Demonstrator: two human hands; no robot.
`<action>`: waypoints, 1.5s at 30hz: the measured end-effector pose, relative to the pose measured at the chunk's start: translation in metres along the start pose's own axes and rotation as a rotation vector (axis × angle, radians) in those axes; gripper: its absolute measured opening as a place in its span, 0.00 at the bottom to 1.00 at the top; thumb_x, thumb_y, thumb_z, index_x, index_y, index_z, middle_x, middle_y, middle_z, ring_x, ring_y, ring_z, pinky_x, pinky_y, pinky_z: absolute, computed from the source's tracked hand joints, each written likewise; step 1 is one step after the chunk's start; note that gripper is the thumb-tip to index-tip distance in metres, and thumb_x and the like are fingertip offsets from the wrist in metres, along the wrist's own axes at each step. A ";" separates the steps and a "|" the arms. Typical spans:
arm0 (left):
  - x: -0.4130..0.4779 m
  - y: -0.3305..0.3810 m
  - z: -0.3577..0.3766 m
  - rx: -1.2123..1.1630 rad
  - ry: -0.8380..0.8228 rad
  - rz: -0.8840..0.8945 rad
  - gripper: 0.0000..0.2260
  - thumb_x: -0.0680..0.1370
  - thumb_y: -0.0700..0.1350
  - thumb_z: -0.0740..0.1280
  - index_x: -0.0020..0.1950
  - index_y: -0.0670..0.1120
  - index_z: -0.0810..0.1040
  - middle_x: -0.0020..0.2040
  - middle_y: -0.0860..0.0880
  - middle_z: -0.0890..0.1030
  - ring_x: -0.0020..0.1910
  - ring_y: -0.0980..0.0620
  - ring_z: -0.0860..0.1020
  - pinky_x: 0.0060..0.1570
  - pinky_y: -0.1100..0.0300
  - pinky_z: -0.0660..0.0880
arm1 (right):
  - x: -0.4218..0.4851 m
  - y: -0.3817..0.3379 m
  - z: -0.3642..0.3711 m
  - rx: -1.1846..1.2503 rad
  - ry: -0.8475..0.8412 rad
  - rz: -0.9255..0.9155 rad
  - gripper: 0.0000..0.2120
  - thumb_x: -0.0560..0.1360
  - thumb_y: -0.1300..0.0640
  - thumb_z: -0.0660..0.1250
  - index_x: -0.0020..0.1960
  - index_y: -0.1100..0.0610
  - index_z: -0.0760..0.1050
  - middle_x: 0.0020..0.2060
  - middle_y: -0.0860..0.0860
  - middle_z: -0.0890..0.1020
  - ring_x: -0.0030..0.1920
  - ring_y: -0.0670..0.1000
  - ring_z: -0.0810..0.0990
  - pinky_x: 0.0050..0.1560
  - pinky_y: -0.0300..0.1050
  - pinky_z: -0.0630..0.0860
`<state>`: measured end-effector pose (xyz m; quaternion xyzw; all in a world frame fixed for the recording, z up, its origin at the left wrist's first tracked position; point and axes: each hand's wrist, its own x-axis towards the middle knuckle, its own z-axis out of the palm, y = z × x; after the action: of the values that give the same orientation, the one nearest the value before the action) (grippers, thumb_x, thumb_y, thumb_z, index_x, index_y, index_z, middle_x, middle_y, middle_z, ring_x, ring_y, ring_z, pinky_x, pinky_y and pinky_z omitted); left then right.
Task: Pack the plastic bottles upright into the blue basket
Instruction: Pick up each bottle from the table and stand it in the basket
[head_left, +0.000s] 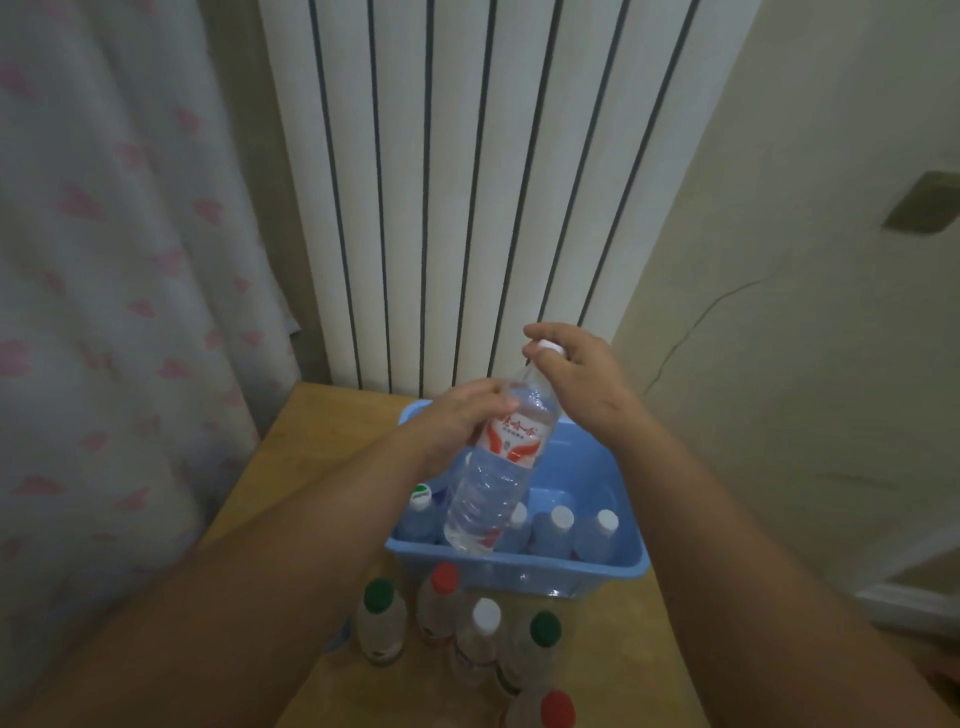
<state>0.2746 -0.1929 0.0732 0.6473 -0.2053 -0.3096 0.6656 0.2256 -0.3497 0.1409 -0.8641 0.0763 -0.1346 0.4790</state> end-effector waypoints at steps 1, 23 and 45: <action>0.004 0.001 0.002 0.010 0.009 0.010 0.09 0.78 0.48 0.67 0.54 0.46 0.80 0.46 0.46 0.84 0.48 0.47 0.83 0.53 0.51 0.77 | 0.002 0.004 -0.002 0.005 0.032 0.009 0.13 0.76 0.55 0.66 0.60 0.52 0.78 0.50 0.46 0.81 0.49 0.46 0.80 0.55 0.49 0.79; 0.105 -0.011 0.027 0.428 0.024 0.012 0.23 0.68 0.44 0.78 0.61 0.50 0.77 0.57 0.52 0.81 0.53 0.54 0.81 0.57 0.50 0.80 | 0.030 0.078 -0.026 -0.206 0.157 0.025 0.18 0.77 0.50 0.66 0.66 0.47 0.74 0.52 0.48 0.79 0.50 0.48 0.77 0.56 0.47 0.76; 0.135 -0.104 0.054 1.488 -0.278 -0.284 0.28 0.65 0.66 0.74 0.63 0.61 0.74 0.58 0.51 0.79 0.60 0.46 0.76 0.60 0.51 0.71 | -0.004 0.179 0.014 -0.382 -0.253 0.389 0.13 0.73 0.56 0.68 0.57 0.50 0.78 0.53 0.50 0.81 0.54 0.53 0.80 0.52 0.46 0.76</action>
<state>0.3210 -0.3214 -0.0423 0.8998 -0.3562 -0.2510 -0.0231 0.2254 -0.4323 -0.0181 -0.9176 0.2038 0.0852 0.3304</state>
